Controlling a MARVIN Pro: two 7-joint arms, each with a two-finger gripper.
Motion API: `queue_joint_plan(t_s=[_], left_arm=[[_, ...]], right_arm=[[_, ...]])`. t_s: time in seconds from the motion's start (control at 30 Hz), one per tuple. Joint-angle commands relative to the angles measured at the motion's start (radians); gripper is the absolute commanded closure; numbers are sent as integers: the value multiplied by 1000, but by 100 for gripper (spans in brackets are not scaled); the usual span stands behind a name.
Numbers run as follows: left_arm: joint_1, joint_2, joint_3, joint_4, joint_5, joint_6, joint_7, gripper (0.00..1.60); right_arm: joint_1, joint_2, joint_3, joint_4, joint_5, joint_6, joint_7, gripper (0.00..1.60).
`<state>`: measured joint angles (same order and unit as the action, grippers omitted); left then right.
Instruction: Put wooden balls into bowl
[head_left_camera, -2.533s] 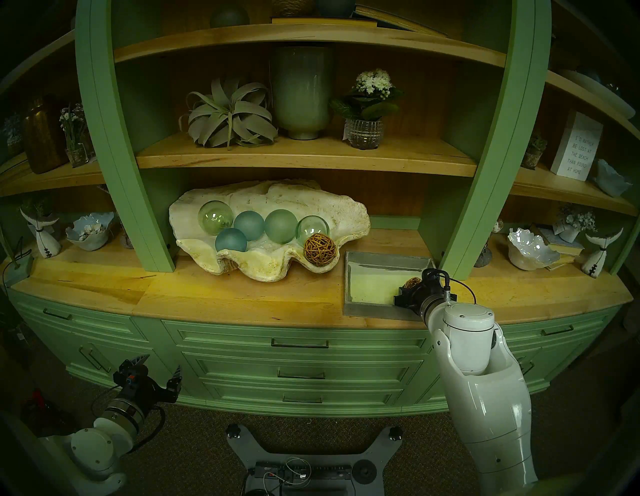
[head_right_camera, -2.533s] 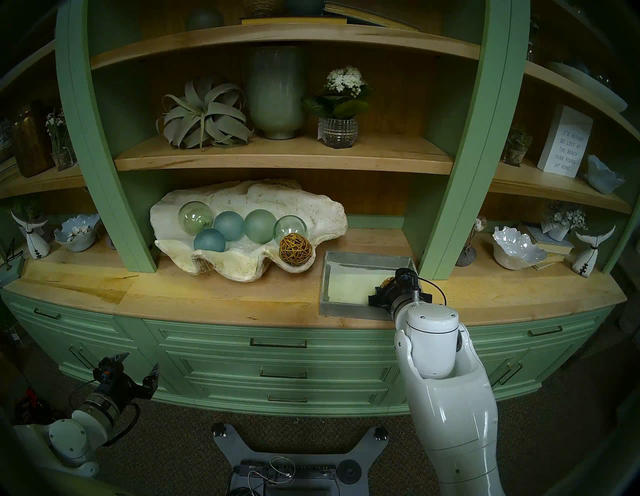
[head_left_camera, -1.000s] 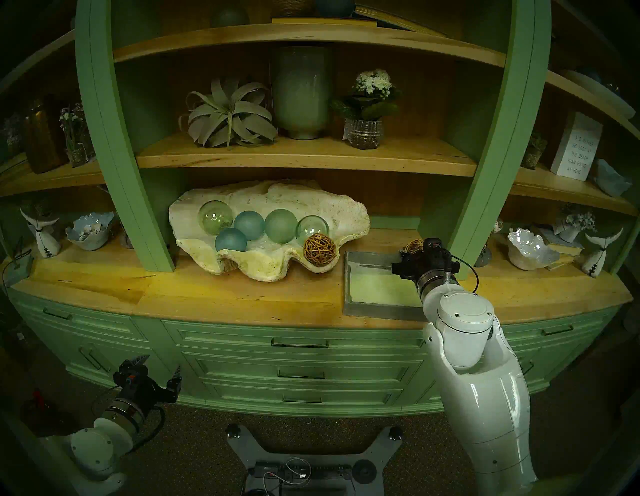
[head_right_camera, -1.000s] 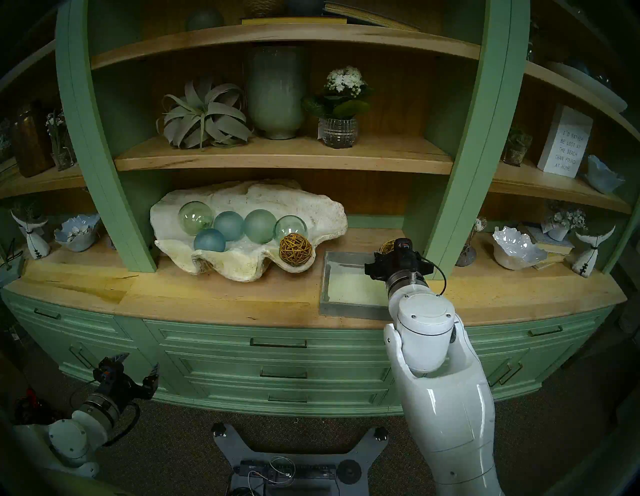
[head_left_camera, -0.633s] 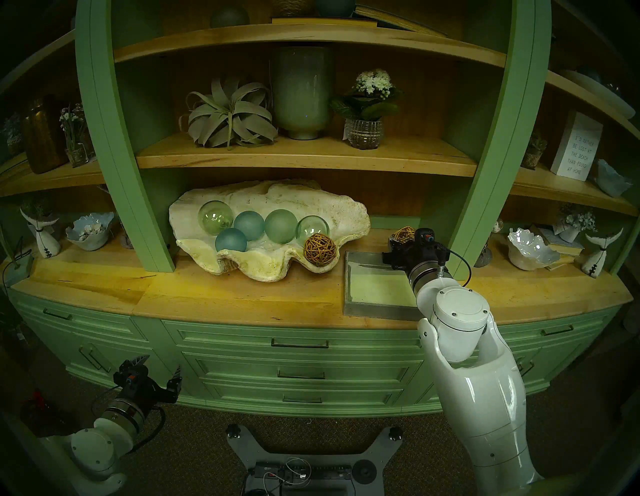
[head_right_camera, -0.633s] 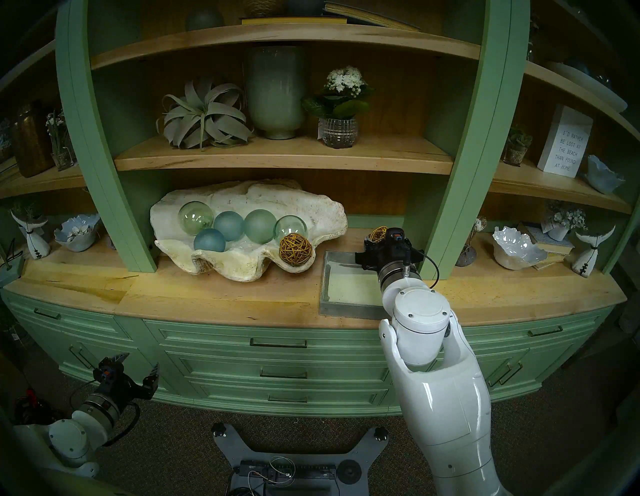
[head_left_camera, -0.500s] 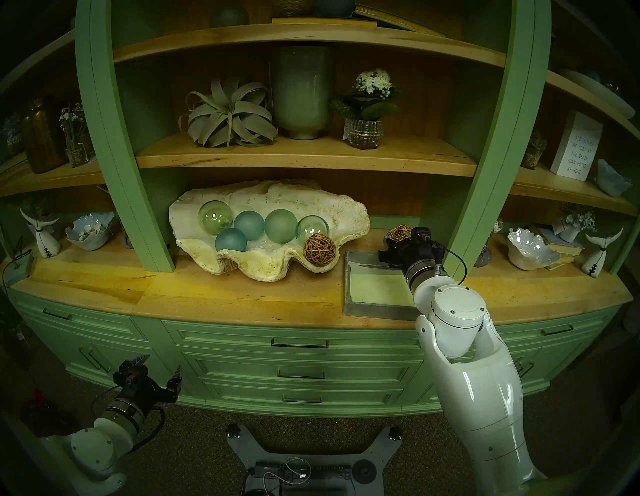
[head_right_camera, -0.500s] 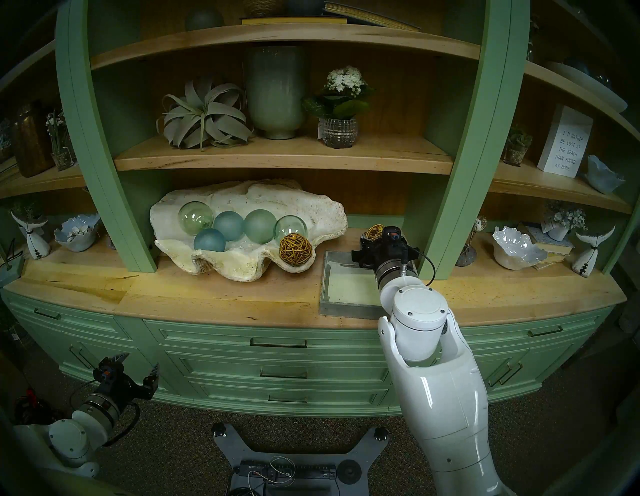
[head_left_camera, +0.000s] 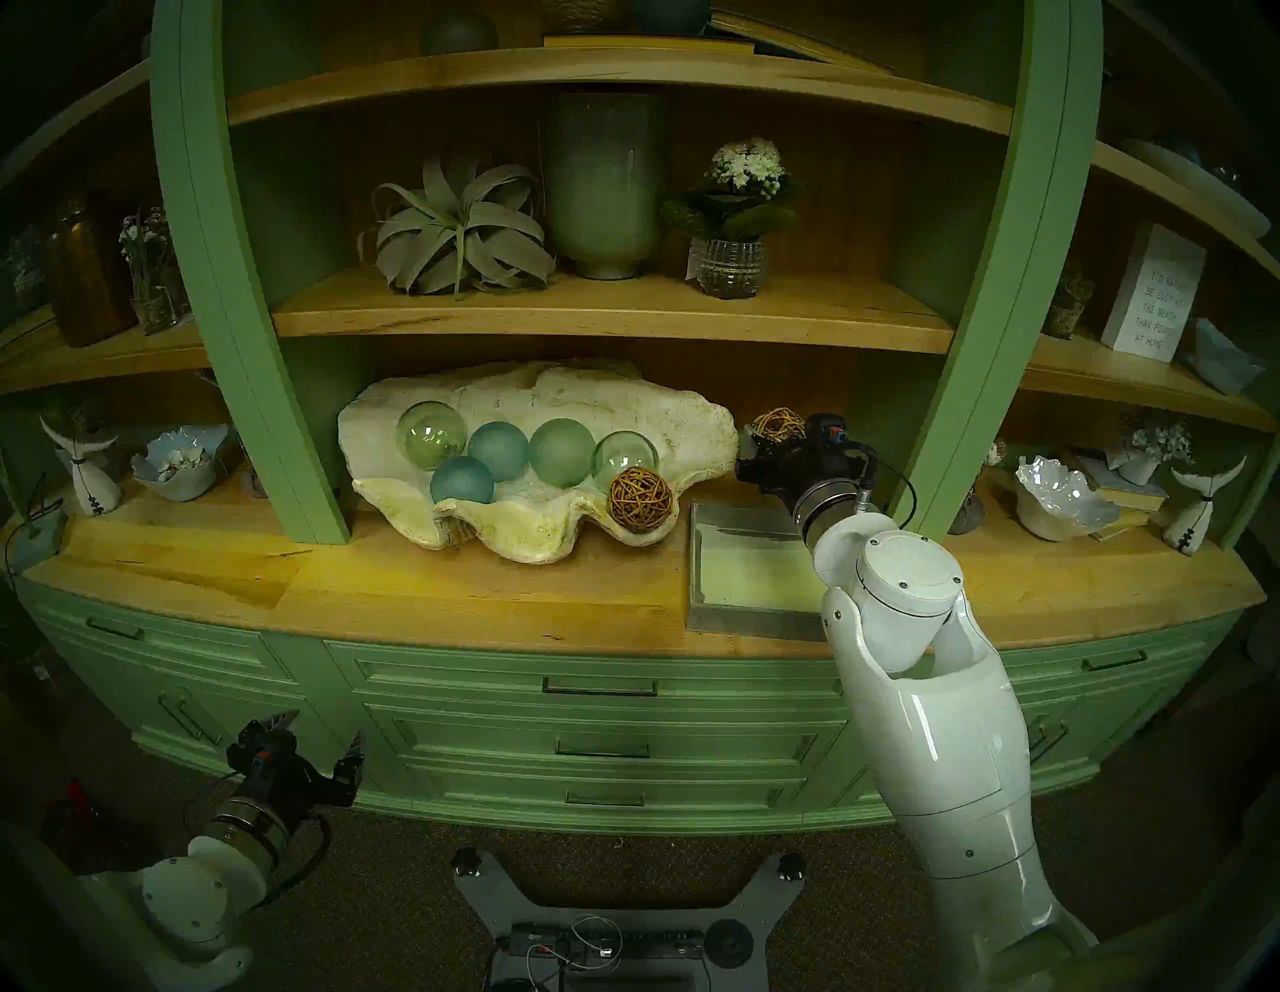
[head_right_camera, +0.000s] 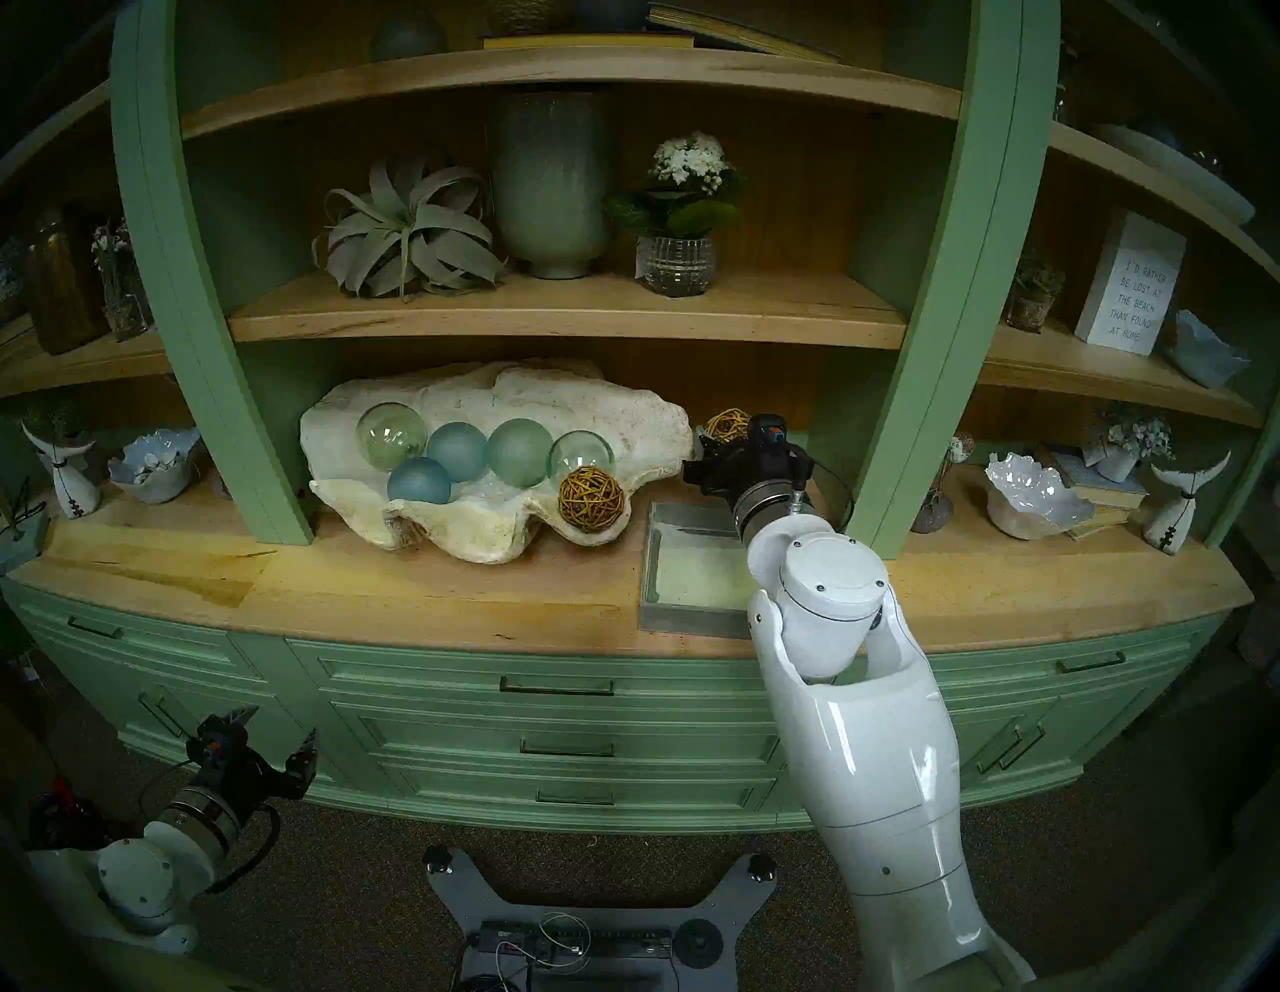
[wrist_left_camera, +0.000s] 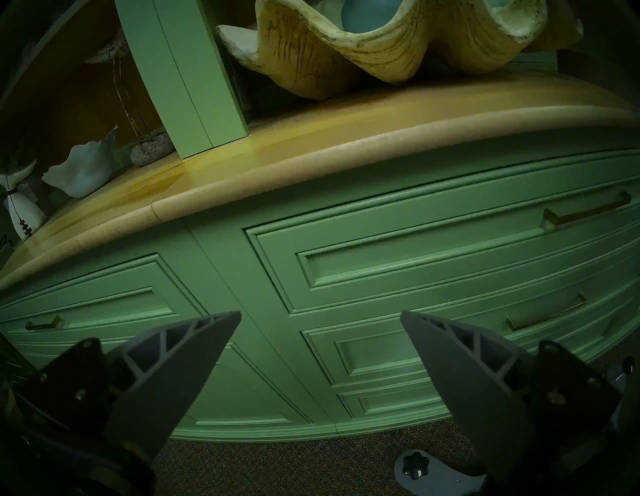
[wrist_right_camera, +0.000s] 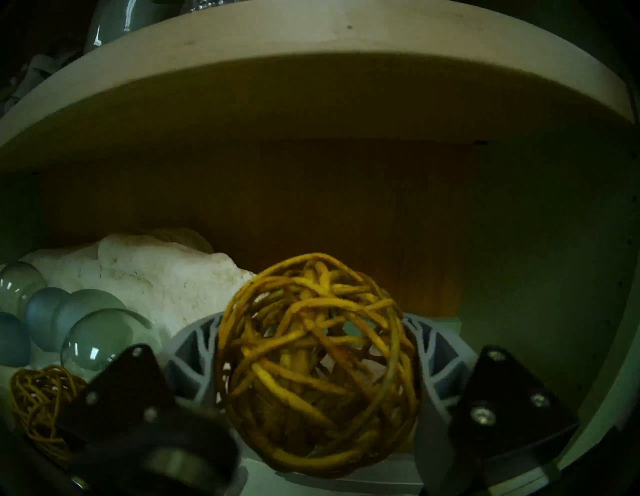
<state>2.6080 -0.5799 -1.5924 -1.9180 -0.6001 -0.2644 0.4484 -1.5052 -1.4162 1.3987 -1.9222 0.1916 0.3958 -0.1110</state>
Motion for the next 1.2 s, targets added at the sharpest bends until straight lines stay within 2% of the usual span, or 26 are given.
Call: queue_joint_plan(t_s=[0.0, 0.57, 1.17], left_arm=[[-3, 1, -12, -11, 2, -14, 0, 0], [-3, 2, -12, -11, 2, -14, 1, 0], [-1, 3, -13, -11, 2, -16, 1, 0]], right_arm=[[93, -11, -28, 6, -9, -29, 18, 160], [201, -42, -77, 112, -16, -24, 57, 160], [209, -64, -106, 159, -30, -28, 65, 160]])
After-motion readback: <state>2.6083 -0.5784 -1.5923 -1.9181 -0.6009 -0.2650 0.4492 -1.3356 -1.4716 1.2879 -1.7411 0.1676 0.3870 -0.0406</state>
